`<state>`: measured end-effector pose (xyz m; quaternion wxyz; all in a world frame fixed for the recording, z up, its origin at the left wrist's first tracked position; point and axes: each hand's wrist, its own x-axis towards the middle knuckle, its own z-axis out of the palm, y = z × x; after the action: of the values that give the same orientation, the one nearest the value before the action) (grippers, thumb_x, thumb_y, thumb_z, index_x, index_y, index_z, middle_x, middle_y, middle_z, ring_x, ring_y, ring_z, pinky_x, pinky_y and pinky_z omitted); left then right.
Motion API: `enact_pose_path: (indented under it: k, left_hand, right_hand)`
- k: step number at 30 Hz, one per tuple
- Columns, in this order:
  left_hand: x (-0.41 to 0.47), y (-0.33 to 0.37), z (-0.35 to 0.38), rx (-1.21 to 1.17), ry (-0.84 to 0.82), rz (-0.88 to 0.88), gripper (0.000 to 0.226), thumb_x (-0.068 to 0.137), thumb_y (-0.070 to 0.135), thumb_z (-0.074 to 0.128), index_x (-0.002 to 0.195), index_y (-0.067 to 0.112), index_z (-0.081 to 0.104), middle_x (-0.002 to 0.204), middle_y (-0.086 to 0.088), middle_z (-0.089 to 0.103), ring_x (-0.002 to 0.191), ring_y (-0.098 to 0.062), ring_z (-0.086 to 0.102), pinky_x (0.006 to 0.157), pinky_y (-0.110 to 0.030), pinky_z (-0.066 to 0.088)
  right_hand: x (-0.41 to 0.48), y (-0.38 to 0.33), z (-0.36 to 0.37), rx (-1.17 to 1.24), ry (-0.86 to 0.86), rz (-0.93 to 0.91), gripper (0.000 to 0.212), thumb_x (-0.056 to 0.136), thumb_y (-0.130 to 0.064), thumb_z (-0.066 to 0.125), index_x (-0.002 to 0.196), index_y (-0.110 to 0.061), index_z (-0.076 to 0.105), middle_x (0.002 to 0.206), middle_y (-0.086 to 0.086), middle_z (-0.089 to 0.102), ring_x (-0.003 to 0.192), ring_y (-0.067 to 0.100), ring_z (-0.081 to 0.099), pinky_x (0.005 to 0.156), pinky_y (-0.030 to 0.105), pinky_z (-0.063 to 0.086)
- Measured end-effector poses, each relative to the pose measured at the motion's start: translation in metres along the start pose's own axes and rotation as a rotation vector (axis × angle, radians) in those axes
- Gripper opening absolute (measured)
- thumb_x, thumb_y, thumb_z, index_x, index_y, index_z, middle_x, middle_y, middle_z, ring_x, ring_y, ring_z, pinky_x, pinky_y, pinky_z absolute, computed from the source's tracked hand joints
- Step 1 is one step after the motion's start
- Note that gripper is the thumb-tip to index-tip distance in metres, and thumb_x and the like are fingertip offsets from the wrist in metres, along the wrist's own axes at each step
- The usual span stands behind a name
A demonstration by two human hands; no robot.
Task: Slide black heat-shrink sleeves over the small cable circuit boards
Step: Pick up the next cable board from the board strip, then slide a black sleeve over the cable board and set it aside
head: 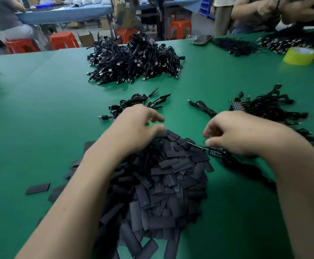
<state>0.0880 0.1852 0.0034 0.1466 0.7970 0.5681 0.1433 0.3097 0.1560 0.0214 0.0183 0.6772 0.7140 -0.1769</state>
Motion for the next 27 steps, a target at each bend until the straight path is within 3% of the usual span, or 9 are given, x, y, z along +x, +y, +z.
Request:
enact_pose_path:
  k: [3, 6, 11, 16, 20, 23, 24, 27]
  left_hand:
    - [-0.016, 0.010, -0.004, -0.031, -0.168, 0.010, 0.009, 0.090, 0.038, 0.076, 0.095, 0.032, 0.079, 0.087, 0.017, 0.071, 0.081, 0.006, 0.061, 0.077, -0.021, 0.046]
    - [-0.026, 0.018, -0.007, 0.057, -0.298, 0.000, 0.018, 0.081, 0.044, 0.083, 0.094, 0.032, 0.079, 0.085, 0.015, 0.074, 0.084, -0.003, 0.068, 0.082, -0.027, 0.056]
    - [-0.030, 0.031, 0.006, 0.283, -0.242, -0.009, 0.032, 0.073, 0.053, 0.085, 0.097, 0.034, 0.077, 0.095, 0.007, 0.073, 0.091, -0.022, 0.068, 0.083, -0.036, 0.059]
    - [-0.030, 0.026, 0.010, 0.253, -0.214, 0.003, 0.021, 0.075, 0.045, 0.085, 0.090, 0.033, 0.077, 0.091, 0.008, 0.072, 0.088, -0.020, 0.068, 0.078, -0.033, 0.058]
    - [-0.027, 0.017, 0.006, 0.136, -0.197, 0.016, 0.015, 0.079, 0.041, 0.084, 0.078, 0.029, 0.075, 0.080, 0.010, 0.073, 0.083, -0.015, 0.070, 0.080, -0.034, 0.059]
    - [-0.027, 0.009, -0.006, -0.131, -0.220, 0.009, 0.014, 0.088, 0.031, 0.079, 0.079, 0.021, 0.075, 0.071, 0.007, 0.075, 0.071, -0.009, 0.072, 0.078, -0.033, 0.060]
    - [-0.028, 0.007, -0.012, -0.270, -0.248, -0.002, 0.012, 0.090, 0.026, 0.077, 0.082, 0.018, 0.075, 0.072, 0.005, 0.076, 0.068, -0.010, 0.074, 0.078, -0.033, 0.062]
    - [-0.034, -0.002, -0.032, -0.543, -0.232, 0.018, 0.008, 0.092, 0.019, 0.073, 0.091, 0.012, 0.078, 0.076, -0.004, 0.077, 0.064, -0.013, 0.073, 0.069, -0.032, 0.058]
  right_hand:
    - [0.009, -0.001, 0.014, -0.058, -0.059, 0.023, 0.019, 0.096, -0.033, 0.068, 0.105, -0.019, 0.076, 0.109, 0.004, 0.073, 0.102, 0.025, 0.065, 0.093, 0.036, 0.054]
    - [0.016, -0.001, 0.024, -0.066, -0.063, 0.057, 0.022, 0.096, -0.033, 0.066, 0.102, -0.016, 0.077, 0.105, 0.007, 0.073, 0.099, 0.028, 0.066, 0.091, 0.039, 0.056]
    - [0.022, -0.003, 0.031, -0.058, -0.026, 0.063, 0.019, 0.093, -0.034, 0.071, 0.081, -0.019, 0.072, 0.096, 0.004, 0.073, 0.096, 0.026, 0.067, 0.090, 0.040, 0.056]
    - [0.022, -0.002, 0.029, -0.039, 0.013, 0.033, 0.021, 0.091, -0.038, 0.073, 0.077, -0.023, 0.067, 0.089, -0.003, 0.070, 0.088, 0.018, 0.064, 0.080, 0.033, 0.053]
    - [0.019, -0.001, 0.022, 0.049, 0.048, -0.059, 0.022, 0.088, -0.038, 0.076, 0.083, -0.023, 0.061, 0.080, -0.009, 0.068, 0.073, 0.007, 0.059, 0.058, 0.024, 0.039]
    - [0.014, -0.006, 0.020, 0.296, -0.083, -0.178, 0.019, 0.094, -0.029, 0.071, 0.091, -0.018, 0.056, 0.070, -0.007, 0.075, 0.053, 0.000, 0.060, 0.050, 0.013, 0.038]
    - [0.012, -0.008, 0.018, 0.410, -0.110, -0.217, 0.017, 0.096, -0.026, 0.068, 0.093, -0.015, 0.055, 0.068, -0.006, 0.075, 0.052, 0.002, 0.061, 0.055, 0.014, 0.041]
    - [0.002, -0.011, 0.008, 0.685, -0.097, -0.296, 0.017, 0.098, -0.029, 0.063, 0.097, -0.014, 0.057, 0.062, -0.005, 0.061, 0.059, 0.013, 0.057, 0.078, 0.040, 0.055]
